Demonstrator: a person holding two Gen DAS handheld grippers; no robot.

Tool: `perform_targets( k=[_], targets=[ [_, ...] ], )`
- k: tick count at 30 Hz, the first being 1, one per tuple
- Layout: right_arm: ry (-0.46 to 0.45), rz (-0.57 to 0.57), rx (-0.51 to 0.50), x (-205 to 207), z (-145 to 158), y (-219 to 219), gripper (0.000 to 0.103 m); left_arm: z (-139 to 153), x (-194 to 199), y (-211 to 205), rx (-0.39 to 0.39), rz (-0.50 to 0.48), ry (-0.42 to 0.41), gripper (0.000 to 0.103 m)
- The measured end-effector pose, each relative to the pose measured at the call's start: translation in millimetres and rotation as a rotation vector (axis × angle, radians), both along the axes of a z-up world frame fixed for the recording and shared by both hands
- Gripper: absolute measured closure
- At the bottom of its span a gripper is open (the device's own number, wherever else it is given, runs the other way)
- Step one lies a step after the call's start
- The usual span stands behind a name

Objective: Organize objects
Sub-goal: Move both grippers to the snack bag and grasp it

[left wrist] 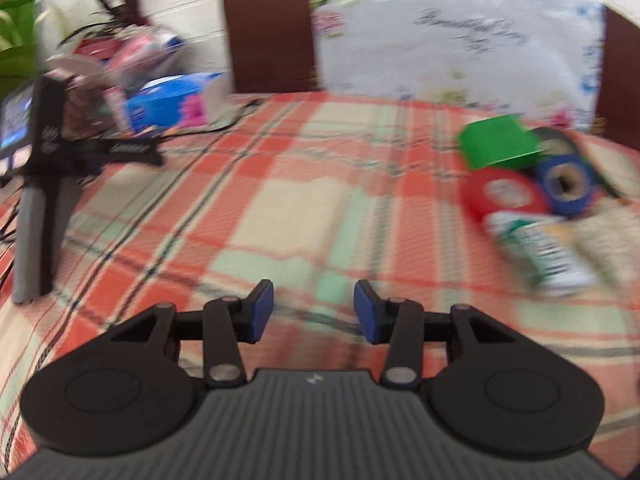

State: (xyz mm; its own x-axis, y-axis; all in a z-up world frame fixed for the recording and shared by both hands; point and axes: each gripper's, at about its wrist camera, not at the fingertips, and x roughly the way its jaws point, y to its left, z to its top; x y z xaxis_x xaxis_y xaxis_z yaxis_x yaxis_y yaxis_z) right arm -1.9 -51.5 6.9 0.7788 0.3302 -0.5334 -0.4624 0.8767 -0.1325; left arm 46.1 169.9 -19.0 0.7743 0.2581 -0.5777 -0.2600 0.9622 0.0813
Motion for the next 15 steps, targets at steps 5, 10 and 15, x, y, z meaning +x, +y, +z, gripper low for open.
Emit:
perform_targets(
  k=[5, 10, 15],
  targets=[
    [0.027, 0.06, 0.013, 42, -7, 52, 0.019, 1, -6, 11, -0.073, 0.016, -0.085, 0.041],
    [0.174, 0.012, 0.056, 104, -25, 75, 0.023, 2, -9, 14, -0.104, 0.012, -0.099, 0.041],
    [0.154, 0.016, 0.047, 92, -24, 68, 0.054, -2, -7, 17, -0.113, 0.015, -0.101, 0.04]
  ],
)
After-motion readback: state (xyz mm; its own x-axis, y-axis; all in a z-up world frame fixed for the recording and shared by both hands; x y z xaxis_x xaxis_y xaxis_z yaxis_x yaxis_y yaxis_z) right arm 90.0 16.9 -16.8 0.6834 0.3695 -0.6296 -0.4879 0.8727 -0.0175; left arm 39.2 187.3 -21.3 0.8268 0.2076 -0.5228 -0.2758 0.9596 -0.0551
